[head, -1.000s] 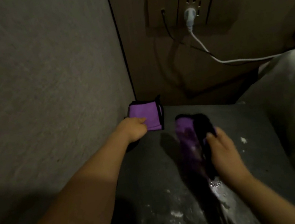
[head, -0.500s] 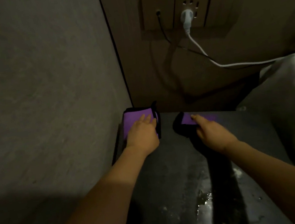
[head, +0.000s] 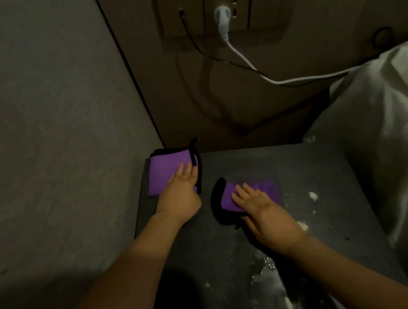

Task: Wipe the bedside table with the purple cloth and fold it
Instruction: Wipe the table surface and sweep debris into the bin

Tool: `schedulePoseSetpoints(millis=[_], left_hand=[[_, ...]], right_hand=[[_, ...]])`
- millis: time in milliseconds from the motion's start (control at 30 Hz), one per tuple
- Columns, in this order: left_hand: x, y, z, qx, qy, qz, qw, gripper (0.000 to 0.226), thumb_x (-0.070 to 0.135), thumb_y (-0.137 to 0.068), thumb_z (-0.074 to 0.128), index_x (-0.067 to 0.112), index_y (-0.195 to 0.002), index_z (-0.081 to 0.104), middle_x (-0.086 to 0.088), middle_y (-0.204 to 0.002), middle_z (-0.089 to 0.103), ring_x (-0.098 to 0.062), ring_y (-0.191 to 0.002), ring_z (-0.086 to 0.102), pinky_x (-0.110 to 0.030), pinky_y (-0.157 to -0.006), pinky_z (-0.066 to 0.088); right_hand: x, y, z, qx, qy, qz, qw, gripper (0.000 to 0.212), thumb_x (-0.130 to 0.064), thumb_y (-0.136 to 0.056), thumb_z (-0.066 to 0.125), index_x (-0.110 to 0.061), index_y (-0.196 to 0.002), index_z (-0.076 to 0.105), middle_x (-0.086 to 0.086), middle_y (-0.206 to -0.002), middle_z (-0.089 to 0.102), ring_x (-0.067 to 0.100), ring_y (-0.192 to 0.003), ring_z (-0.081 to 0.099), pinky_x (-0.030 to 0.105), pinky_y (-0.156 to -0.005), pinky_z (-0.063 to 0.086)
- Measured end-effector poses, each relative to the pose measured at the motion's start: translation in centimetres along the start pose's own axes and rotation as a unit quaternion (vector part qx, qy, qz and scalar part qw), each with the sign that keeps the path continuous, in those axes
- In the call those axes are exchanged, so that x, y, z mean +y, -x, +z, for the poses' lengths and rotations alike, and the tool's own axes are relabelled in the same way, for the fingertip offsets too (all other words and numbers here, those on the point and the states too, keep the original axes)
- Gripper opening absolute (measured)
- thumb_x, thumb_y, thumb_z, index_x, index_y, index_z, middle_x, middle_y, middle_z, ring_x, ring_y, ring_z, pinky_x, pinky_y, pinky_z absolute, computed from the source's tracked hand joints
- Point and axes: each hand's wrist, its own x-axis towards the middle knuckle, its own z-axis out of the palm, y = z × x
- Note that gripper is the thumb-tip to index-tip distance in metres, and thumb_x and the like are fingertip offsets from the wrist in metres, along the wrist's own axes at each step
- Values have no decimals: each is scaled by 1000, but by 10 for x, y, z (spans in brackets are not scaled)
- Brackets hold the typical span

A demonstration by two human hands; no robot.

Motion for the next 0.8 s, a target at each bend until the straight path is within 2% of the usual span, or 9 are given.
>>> schedulePoseSetpoints(millis=[167, 300, 567, 667, 733, 800], left_hand=[[7, 4, -4, -1, 3, 5, 1000, 66, 4, -87, 43, 10, -145, 12, -11, -157, 9, -22, -146, 6, -33, -121, 8], [11, 10, -3, -2, 11, 9, 1000, 65, 2, -87, 42, 10, -145, 14, -10, -157, 10, -21, -146, 7, -31, -120, 9], [18, 16, 0, 2, 15, 4, 1000, 64, 2, -87, 43, 12, -145, 16, -8, -157, 11, -19, -146, 7, -32, -121, 10], [18, 19, 1, 12, 16, 5, 1000, 64, 1, -87, 43, 13, -145, 18, -7, -156, 13, -19, -146, 9, -33, -121, 12], [19, 20, 3, 14, 25, 10, 1000, 64, -1, -86, 43, 12, -144, 20, -9, -156, 15, -20, -145, 10, -32, -120, 11], [19, 22, 4, 21, 29, 12, 999, 63, -2, -86, 43, 11, -144, 21, -9, -156, 15, -20, -145, 10, -30, -119, 10]], right_hand=[[-16, 24, 2, 4, 5, -19, 1000, 48, -9, -72, 55, -4, -120, 56, 18, -127, 55, 34, -118, 50, 52, -97, 19], [-23, 42, 7, 14, 19, -35, 999, 43, -20, -75, 40, -10, -112, 61, 11, -117, 64, 27, -109, 59, 46, -91, 32], [-31, 68, 11, -20, -17, -54, 998, 45, -18, -75, 35, -8, -109, 62, 11, -119, 63, 29, -111, 57, 49, -92, 33], [-33, 79, 11, -46, -51, -60, 996, 46, -18, -76, 33, -6, -111, 61, 13, -123, 59, 31, -116, 52, 53, -96, 27], [-36, 86, 11, -34, -96, -54, 993, 46, -19, -80, 32, -6, -116, 59, 11, -130, 54, 21, -125, 41, 43, -106, 18], [-40, 87, 3, -24, -184, -7, 983, 38, -14, -89, 37, -9, -122, 54, 6, -134, 49, 3, -123, 33, 16, -108, 15]])
